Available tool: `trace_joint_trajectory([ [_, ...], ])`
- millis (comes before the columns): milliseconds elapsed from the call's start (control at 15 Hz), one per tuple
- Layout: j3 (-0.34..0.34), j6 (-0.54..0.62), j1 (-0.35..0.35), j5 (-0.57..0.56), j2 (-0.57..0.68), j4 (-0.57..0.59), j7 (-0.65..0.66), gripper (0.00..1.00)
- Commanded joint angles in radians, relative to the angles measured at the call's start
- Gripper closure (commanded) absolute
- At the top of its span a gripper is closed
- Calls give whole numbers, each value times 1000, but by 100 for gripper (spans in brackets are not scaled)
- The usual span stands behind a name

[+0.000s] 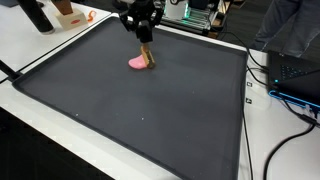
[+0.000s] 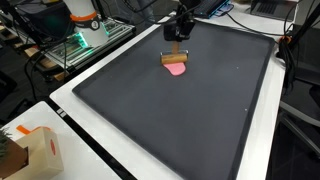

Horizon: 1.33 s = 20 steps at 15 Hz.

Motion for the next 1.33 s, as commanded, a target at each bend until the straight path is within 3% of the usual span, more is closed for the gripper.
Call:
trace_joint_trajectory([
  [0,-20,69,-1,-66,61,3,53,77],
  [1267,-38,76,-8,-134,100,42,122,77],
])
